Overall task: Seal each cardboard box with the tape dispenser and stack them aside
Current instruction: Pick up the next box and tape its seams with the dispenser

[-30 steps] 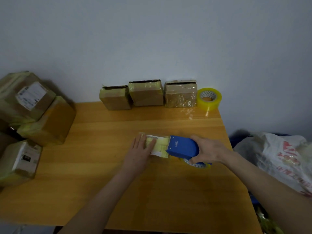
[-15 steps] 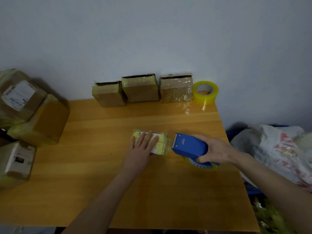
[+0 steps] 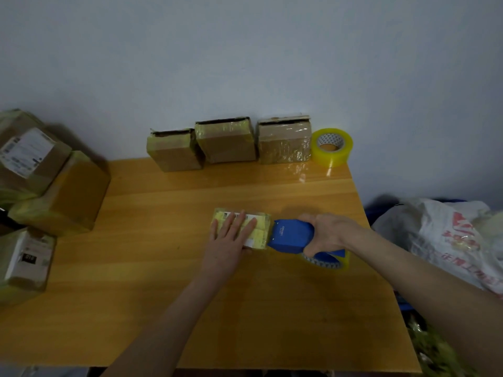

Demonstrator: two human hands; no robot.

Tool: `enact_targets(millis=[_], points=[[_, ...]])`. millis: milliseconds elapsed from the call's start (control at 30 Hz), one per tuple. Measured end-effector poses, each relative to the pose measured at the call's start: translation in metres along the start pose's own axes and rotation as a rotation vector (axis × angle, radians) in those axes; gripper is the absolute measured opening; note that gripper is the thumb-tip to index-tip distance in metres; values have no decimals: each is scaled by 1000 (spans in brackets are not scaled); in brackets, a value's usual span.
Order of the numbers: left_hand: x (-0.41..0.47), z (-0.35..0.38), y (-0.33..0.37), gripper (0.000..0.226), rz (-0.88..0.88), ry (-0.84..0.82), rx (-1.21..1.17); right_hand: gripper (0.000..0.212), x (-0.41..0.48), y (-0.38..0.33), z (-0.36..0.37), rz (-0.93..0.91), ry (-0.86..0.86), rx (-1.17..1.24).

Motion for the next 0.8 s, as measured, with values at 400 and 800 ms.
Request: enact_targets(millis=[400,800], points=[[-4,3,-1,72,28,-1,3,71,10,-25,-24,49,-102,-190],[12,-18,-16,78,-390,-4,-568,52,1,17,-34,94,396,926]])
Point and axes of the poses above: each hand's wrist, its own x-axis towards the middle knuckle, its own z-axis out of the palm, y = z × x, the point moved 2 cm from there along x, towards the middle knuckle, and after that the axes turned 6 degrees about -x, right-handed, at the moved point
